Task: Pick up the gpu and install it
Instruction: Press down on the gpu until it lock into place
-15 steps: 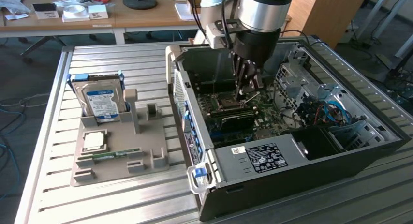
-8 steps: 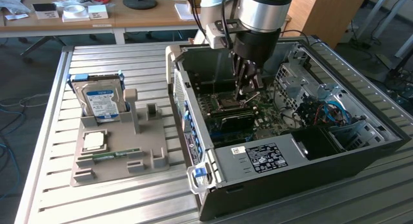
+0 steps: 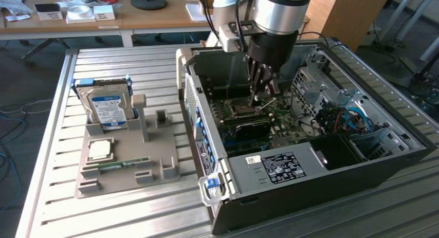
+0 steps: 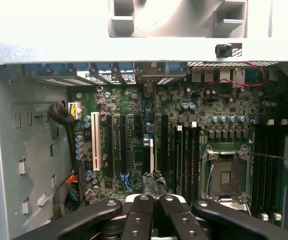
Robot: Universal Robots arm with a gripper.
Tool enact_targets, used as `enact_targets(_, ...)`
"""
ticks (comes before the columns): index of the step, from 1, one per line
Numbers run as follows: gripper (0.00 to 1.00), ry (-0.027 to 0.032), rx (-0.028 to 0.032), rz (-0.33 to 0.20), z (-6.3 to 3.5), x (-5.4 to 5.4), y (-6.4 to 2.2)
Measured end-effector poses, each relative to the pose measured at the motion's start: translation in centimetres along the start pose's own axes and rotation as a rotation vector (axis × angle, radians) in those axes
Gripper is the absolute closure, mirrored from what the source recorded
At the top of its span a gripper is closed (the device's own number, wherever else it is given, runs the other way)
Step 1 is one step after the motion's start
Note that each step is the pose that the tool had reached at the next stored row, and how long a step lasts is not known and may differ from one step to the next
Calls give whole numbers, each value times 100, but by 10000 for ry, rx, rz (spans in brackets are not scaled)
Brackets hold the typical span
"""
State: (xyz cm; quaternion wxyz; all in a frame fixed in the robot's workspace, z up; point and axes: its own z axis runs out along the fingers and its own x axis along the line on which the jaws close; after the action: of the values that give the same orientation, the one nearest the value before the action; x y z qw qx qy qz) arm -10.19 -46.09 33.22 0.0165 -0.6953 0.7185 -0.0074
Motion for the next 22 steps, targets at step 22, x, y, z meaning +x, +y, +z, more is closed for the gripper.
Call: enact_targets(22, 89, -2, -1, 0, 187, 2, 7)
